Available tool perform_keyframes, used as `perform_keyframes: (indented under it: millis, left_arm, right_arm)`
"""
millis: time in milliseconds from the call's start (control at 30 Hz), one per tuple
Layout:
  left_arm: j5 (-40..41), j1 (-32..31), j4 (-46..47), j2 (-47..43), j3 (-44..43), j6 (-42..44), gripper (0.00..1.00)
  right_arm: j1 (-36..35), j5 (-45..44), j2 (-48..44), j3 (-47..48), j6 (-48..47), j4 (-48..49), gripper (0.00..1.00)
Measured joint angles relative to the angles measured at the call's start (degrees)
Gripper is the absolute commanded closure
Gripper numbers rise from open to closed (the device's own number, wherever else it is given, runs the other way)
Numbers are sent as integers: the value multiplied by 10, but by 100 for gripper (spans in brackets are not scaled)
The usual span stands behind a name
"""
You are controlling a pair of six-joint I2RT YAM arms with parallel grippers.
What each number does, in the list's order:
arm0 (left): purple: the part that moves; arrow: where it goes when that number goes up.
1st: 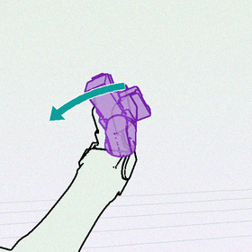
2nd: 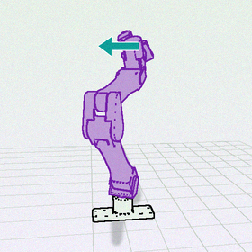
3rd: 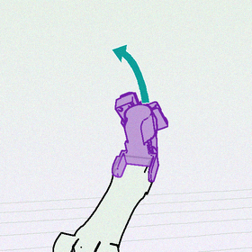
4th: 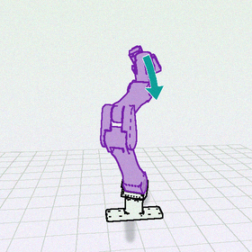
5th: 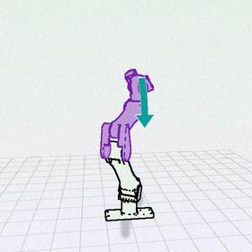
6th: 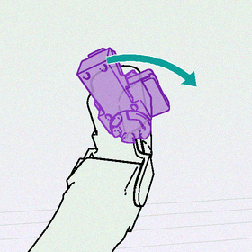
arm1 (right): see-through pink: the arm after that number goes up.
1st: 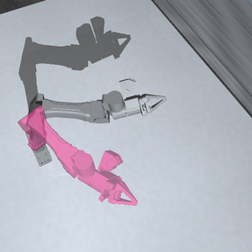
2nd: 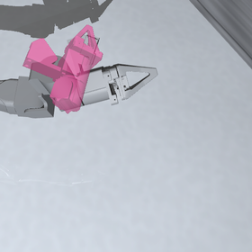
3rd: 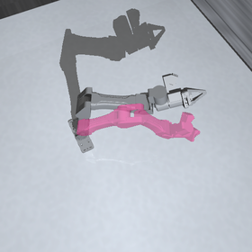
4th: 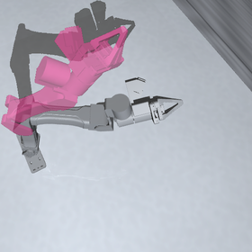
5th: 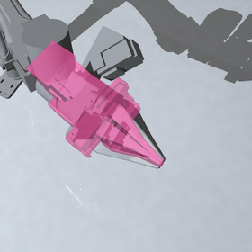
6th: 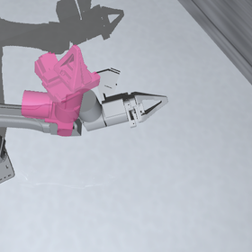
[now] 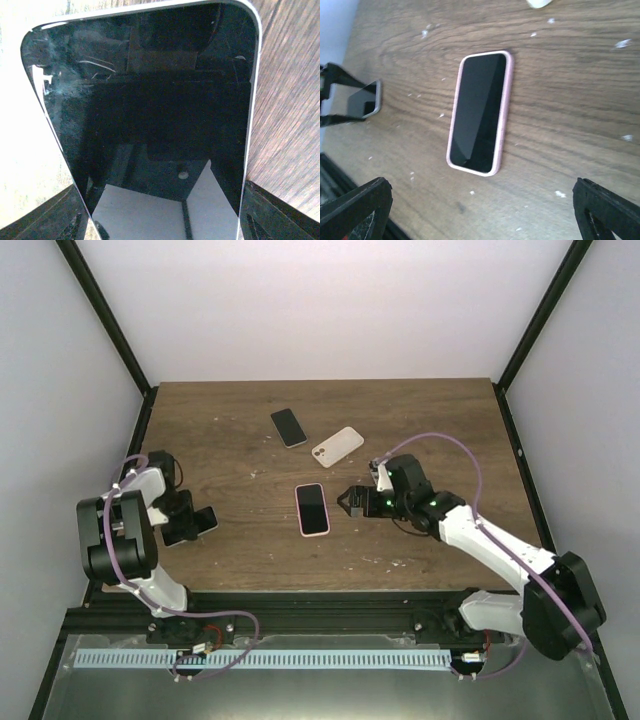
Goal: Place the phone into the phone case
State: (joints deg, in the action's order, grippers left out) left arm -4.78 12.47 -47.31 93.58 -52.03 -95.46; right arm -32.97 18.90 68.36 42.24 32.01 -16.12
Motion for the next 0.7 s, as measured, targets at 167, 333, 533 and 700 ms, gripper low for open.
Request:
perform_keyframes:
  millis: [167, 333, 533, 700]
  left_arm:
    - [7, -26, -9, -1, -1, 49, 41]
    - [5, -77, -28, -2, -11, 104, 43]
    - [0, -131, -29, -23, -14, 162, 42]
    - [0, -173, -29, -46, -14, 200, 42]
  right_arm:
    - [36, -42, 45, 30, -22, -34, 0]
    - [104, -99, 156, 100, -70, -69, 18]
    - [188, -128, 216, 136, -120, -85, 49]
    - [229, -134, 271, 189, -152, -92, 62]
